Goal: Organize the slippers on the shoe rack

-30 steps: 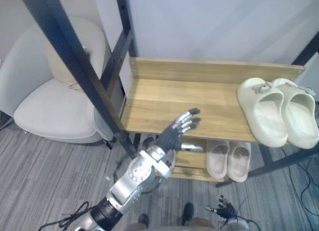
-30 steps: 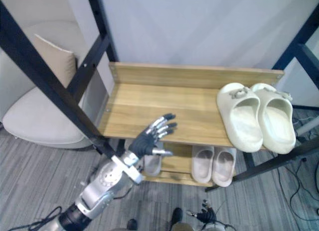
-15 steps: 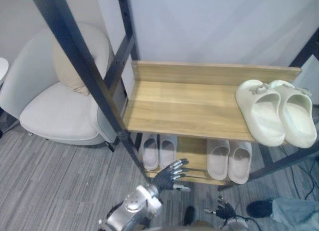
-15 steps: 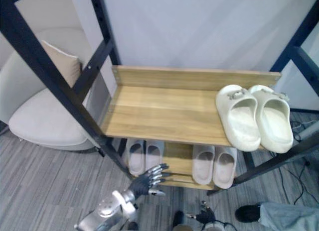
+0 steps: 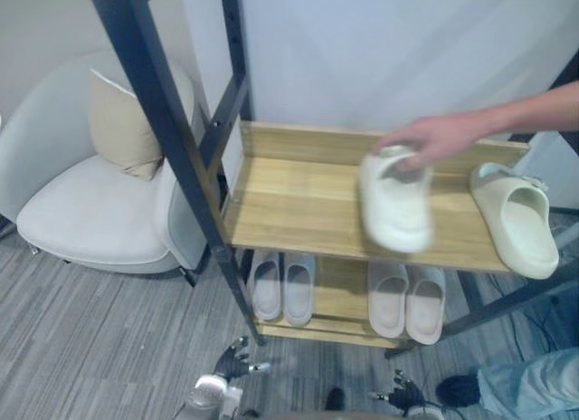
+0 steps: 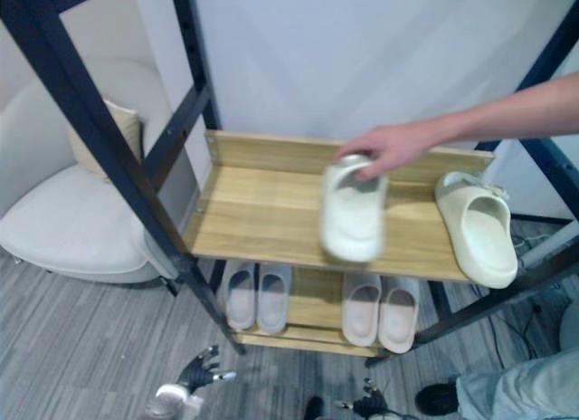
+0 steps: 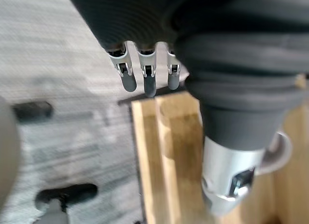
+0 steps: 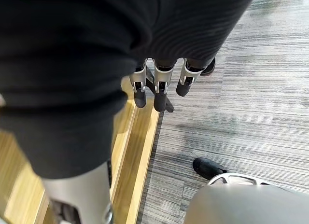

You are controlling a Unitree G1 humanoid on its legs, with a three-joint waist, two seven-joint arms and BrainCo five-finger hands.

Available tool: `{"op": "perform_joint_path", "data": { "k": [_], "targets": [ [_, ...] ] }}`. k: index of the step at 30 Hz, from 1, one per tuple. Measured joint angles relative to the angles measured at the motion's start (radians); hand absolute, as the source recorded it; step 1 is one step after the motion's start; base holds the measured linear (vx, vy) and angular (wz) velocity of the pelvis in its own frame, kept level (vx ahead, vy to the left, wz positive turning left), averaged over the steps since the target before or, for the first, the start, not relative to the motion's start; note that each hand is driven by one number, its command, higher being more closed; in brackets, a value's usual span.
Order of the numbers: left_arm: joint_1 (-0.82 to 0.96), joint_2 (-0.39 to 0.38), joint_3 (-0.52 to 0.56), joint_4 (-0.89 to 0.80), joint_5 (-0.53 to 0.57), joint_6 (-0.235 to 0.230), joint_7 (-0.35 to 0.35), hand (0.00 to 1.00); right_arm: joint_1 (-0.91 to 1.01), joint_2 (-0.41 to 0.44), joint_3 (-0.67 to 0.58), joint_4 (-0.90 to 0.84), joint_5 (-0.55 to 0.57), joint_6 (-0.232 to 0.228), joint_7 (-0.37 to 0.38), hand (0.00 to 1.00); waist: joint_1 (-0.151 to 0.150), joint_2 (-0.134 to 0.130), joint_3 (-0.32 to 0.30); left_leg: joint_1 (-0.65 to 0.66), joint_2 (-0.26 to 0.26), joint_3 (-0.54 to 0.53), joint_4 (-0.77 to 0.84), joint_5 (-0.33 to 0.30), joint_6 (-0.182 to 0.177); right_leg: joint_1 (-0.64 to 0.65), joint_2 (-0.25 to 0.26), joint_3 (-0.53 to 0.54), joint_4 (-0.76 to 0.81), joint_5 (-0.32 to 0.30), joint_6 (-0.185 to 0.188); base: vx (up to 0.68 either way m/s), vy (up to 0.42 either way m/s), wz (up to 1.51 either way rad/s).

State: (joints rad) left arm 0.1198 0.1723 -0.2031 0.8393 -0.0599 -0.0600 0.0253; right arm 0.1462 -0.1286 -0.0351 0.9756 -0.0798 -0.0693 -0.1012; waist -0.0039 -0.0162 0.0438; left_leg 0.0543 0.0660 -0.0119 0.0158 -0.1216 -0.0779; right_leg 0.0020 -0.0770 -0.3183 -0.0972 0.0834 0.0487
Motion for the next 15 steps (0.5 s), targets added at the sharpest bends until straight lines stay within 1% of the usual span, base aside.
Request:
{"op": "perform_joint_path", "data": {
  "k": [4, 7, 9, 15],
  "targets": [
    [0.01, -0.003, 0.052, 0.045, 0.023, -0.001, 0.023, 0.0, -0.004, 0.004, -0.002, 0.024, 0.0, 0.003, -0.006, 0.0, 0.001, -0.01, -0.006, 0.001, -0.001, 0.002, 0.0, 0.0, 0.0, 0.0, 0.0, 0.004, 0.0, -0.001, 0.001, 0.0, 0.004, -0.01],
    [0.013, -0.015, 0.072, 0.077, 0.042, 0.0, 0.041, 0.0, -0.003, 0.006, -0.002, 0.025, 0.0, 0.003, -0.007, 0.0, 0.002, -0.01, -0.006, 0.001, -0.002, 0.004, 0.0, -0.001, 0.001, 0.0, -0.002, 0.005, 0.0, -0.001, 0.002, 0.0, 0.0, 0.0],
    [0.014, -0.033, 0.109, 0.084, 0.059, -0.001, 0.058, 0.0, -0.004, 0.007, -0.002, 0.028, 0.0, 0.003, -0.007, 0.0, 0.003, -0.011, -0.006, 0.002, -0.002, 0.005, 0.0, -0.001, 0.001, 0.0, -0.002, 0.007, 0.0, -0.002, 0.002, 0.0, 0.0, 0.0],
    [0.009, -0.045, 0.124, 0.109, 0.068, -0.001, 0.071, 0.0, -0.02, 0.009, -0.002, 0.061, 0.0, 0.003, -0.01, 0.0, 0.004, -0.011, -0.006, 0.016, -0.001, 0.02, -0.011, -0.002, 0.001, 0.0, 0.0, 0.021, 0.0, -0.002, 0.003, 0.01, 0.011, -0.06]
  ]
}}
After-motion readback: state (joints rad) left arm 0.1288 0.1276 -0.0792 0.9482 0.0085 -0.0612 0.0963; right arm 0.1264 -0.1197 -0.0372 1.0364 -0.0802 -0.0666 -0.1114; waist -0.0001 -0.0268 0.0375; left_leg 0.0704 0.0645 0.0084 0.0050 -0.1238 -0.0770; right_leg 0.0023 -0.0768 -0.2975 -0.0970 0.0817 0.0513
